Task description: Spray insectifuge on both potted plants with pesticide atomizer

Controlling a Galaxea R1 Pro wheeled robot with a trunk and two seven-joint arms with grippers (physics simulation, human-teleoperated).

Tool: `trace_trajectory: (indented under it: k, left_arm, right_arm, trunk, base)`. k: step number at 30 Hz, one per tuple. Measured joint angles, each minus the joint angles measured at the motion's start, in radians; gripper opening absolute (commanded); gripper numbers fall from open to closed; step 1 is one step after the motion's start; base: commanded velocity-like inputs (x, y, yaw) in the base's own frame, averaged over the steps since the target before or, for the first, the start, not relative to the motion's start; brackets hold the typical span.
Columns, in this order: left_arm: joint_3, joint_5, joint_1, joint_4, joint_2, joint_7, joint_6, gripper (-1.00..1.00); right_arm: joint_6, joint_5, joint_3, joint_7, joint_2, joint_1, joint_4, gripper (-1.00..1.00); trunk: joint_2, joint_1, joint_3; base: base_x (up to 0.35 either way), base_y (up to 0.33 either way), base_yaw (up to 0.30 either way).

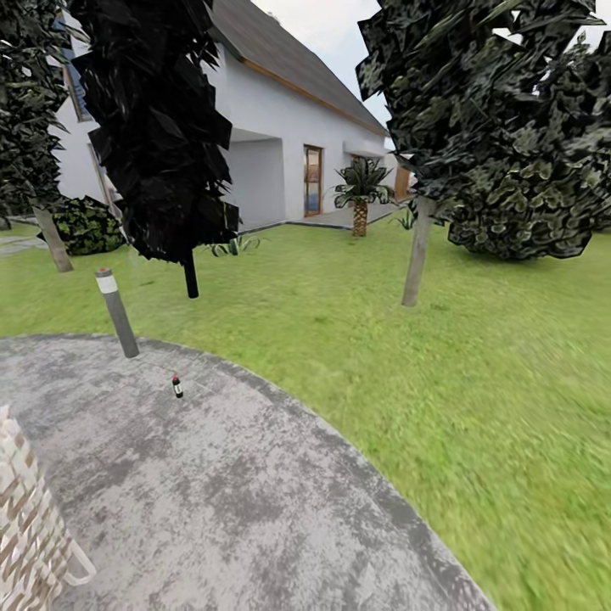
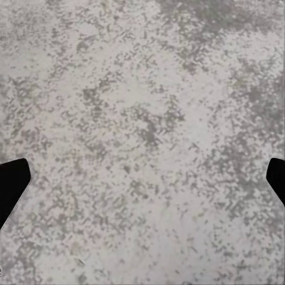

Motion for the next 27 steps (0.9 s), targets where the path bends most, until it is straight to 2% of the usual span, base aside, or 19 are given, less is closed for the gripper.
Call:
trace_trajectory:
  k: [11, 27]
  left_arm:
    - [0.0, 0.0, 0.0, 0.0, 0.0, 0.0, -0.001, 1.0]
    - [0.0, 0.0, 0.0, 0.0, 0.0, 0.001, -0.002, 1.0]
  right_arm:
    - [0.0, 0.0, 0.0, 0.0, 0.0, 0.0, 0.0, 1.0]
    - [0.0, 0.003, 0.001, 0.003, 0.0, 0.0, -0.003, 1.0]
  trunk:
    - [0.0, 0.0, 0.0]
    - [0.0, 0.0, 0.0]
  base:
    - [0.338, 0.0, 0.252]
    - [0.338, 0.0, 0.014]
